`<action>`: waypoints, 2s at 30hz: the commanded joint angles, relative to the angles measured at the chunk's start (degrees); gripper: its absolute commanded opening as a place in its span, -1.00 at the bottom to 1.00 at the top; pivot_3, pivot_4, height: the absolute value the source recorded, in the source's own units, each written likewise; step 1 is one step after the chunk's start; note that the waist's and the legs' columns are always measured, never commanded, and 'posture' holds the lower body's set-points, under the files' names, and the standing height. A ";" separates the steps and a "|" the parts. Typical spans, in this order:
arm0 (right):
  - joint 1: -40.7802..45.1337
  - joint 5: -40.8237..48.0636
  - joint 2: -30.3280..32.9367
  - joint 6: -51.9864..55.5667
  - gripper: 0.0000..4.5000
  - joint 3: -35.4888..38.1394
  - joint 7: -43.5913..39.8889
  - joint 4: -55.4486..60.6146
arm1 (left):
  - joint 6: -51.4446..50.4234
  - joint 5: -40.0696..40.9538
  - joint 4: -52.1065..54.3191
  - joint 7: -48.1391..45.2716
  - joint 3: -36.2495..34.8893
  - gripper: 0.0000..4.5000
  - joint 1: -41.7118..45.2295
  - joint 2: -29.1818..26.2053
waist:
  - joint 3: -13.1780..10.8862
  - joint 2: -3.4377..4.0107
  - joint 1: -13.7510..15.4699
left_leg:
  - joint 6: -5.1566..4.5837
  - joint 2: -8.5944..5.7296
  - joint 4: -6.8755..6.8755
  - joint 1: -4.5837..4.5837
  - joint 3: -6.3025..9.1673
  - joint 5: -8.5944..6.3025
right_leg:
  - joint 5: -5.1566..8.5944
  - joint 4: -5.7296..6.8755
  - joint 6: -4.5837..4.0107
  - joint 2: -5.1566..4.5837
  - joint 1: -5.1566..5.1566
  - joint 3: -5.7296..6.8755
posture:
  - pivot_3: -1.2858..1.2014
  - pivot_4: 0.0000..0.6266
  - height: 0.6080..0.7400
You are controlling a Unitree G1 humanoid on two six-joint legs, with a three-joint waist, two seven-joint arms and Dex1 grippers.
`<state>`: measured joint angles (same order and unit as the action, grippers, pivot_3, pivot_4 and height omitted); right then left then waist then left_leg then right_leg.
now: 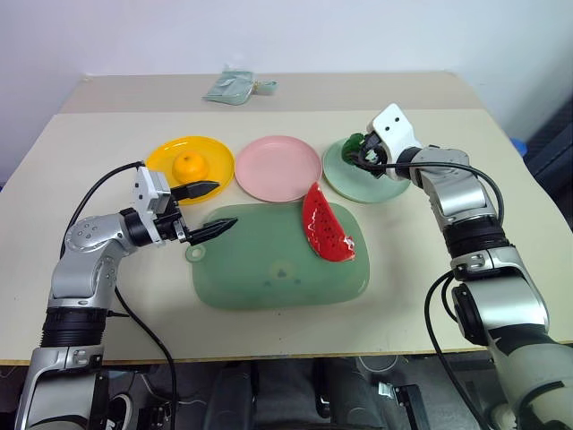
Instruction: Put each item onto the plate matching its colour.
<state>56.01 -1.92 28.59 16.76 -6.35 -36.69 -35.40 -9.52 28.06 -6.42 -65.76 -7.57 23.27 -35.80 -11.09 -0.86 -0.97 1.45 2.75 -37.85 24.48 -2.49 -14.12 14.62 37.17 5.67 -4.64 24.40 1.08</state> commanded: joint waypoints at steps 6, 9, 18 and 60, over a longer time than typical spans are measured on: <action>0.33 3.12 0.16 2.54 0.99 2.59 -2.88 4.76 | 0.18 0.66 2.22 -0.48 -0.37 1.00 0.26 -0.10 | 0.00 0.00 0.01 | 0.00 0.00 0.00 0.00 -0.01 0.00 | 0.00 0.00 0.00 0.00 0.00 -0.01 | 0.03 -0.52 1.00; 0.49 2.93 -0.22 2.95 0.99 3.09 -1.56 5.29 | -0.29 1.01 2.31 -0.68 -0.51 1.00 0.35 -0.24 | 0.00 0.00 0.01 | 0.00 0.00 0.00 0.00 -0.01 0.00 | 0.00 0.01 0.00 0.00 0.00 -0.01 | 0.03 -0.52 1.00; 0.24 17.28 -1.43 20.29 0.99 11.43 -5.84 17.78 | -3.72 6.24 5.51 -5.77 -3.08 1.00 -2.00 -2.99 | 0.00 0.00 0.04 | 0.00 0.03 0.00 0.01 -0.03 0.00 | 0.00 0.01 0.00 0.00 0.01 -0.03 | 0.03 -0.52 1.00; -17.06 25.34 -0.20 63.27 -0.23 -1.06 9.57 54.49 | -1.57 4.09 5.79 -8.07 -0.58 1.00 -2.60 -3.64 | 0.03 -0.05 0.21 | -0.02 0.04 -0.03 0.01 -0.04 -0.01 | 0.00 0.01 -0.01 0.02 0.04 -0.06 | 0.03 -0.52 1.00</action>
<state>38.27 23.43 27.92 81.17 -7.65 -27.26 18.29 -11.95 32.16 -2.16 -74.12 -7.68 20.12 -39.32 -11.06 -0.91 -0.77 1.43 2.79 -37.88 24.49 -2.53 -14.13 14.62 37.18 5.67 -4.63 24.44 1.02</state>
